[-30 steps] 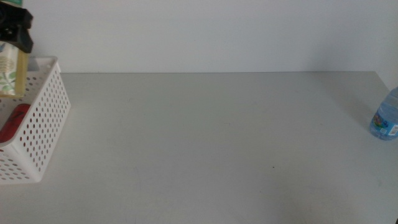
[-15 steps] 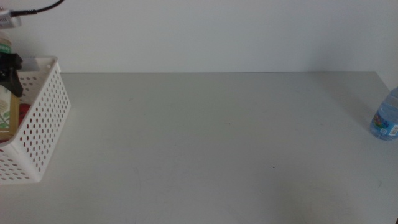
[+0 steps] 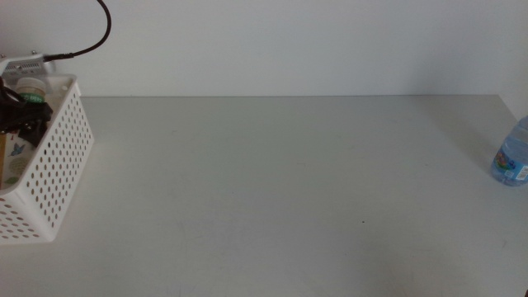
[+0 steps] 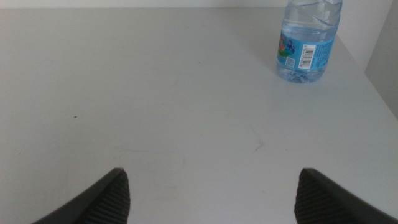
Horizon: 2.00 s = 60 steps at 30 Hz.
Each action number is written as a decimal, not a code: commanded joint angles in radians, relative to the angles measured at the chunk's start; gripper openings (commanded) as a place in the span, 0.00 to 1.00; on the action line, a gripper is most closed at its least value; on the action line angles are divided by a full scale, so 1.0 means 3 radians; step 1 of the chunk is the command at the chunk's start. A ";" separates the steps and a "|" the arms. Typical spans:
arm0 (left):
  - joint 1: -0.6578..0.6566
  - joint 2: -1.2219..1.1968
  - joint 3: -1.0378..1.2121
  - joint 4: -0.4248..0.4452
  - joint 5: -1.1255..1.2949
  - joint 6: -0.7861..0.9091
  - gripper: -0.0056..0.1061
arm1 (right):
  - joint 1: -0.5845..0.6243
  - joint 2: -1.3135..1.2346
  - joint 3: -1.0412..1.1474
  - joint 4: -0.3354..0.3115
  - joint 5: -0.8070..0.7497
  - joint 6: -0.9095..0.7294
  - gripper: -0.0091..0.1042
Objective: Use arms to grab the bottles and put them into the dustbin to the left of the table.
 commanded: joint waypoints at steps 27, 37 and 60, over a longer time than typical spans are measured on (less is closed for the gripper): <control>-0.0245 -0.1997 -0.0136 -0.0445 0.0373 0.0030 0.89 | -0.0018 -0.0072 -0.0004 -0.0040 -0.0206 -0.0030 0.69; -0.1239 -0.2890 0.0341 -0.0301 0.0135 -0.0170 0.89 | -0.0018 -0.0072 -0.0004 -0.0040 -0.0206 -0.0030 0.69; -0.2738 -0.4604 0.3012 -0.0093 -0.1803 -0.0424 0.89 | -0.0018 -0.0072 -0.0004 -0.0040 -0.0206 -0.0030 0.69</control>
